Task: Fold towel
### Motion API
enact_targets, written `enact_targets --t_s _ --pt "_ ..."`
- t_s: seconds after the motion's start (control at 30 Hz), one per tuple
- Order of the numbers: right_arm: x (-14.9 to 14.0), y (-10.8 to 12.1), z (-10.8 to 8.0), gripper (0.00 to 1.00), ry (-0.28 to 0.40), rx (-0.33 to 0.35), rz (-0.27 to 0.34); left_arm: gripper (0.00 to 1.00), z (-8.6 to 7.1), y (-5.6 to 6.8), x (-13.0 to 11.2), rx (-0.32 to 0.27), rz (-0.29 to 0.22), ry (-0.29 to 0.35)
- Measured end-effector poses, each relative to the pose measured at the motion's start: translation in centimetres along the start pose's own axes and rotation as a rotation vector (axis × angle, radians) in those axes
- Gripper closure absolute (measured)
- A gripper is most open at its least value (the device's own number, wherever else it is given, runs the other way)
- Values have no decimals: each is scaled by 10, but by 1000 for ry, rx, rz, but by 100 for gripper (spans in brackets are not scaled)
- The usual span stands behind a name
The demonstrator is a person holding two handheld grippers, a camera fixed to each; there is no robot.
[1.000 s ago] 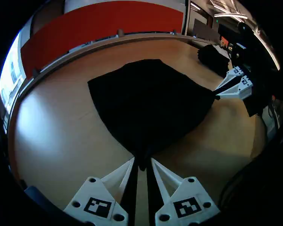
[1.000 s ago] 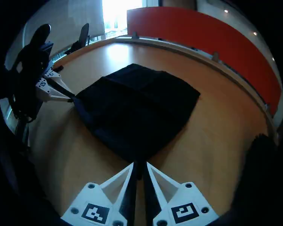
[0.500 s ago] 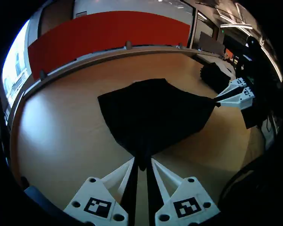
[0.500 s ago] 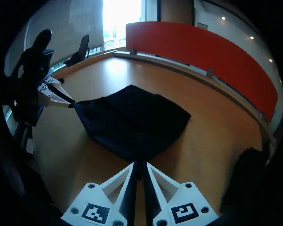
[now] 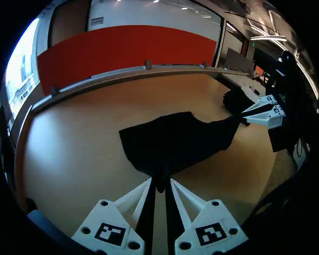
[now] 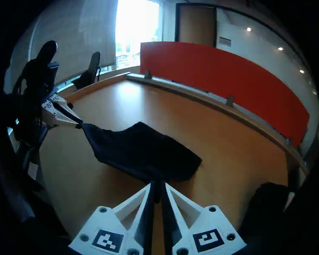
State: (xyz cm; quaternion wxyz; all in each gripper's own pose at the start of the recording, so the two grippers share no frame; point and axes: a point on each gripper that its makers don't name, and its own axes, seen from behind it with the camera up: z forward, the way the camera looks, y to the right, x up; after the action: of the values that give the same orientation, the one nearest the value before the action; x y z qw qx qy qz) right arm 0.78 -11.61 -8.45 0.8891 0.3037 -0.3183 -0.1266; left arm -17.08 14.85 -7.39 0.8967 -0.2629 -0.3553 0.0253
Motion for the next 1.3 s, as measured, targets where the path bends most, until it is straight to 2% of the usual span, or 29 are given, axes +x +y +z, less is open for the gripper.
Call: enact_targets --t_s 0.27,0.6,1.0,1.3 --pt "12 -2 -14 90 15 -7 4 86 -17 5 5 -8 -23 -4" --pt "18 -1 -26 90 17 -15 -8 85 -35 16 11 -26 -91 11" --pt "17 6 -16 91 -4 -21 -24 86 -22 13 15 -20 -118 9" --pt "20 22 5 91 -31 -31 -37 86 1 -1 26 1 -112 12"
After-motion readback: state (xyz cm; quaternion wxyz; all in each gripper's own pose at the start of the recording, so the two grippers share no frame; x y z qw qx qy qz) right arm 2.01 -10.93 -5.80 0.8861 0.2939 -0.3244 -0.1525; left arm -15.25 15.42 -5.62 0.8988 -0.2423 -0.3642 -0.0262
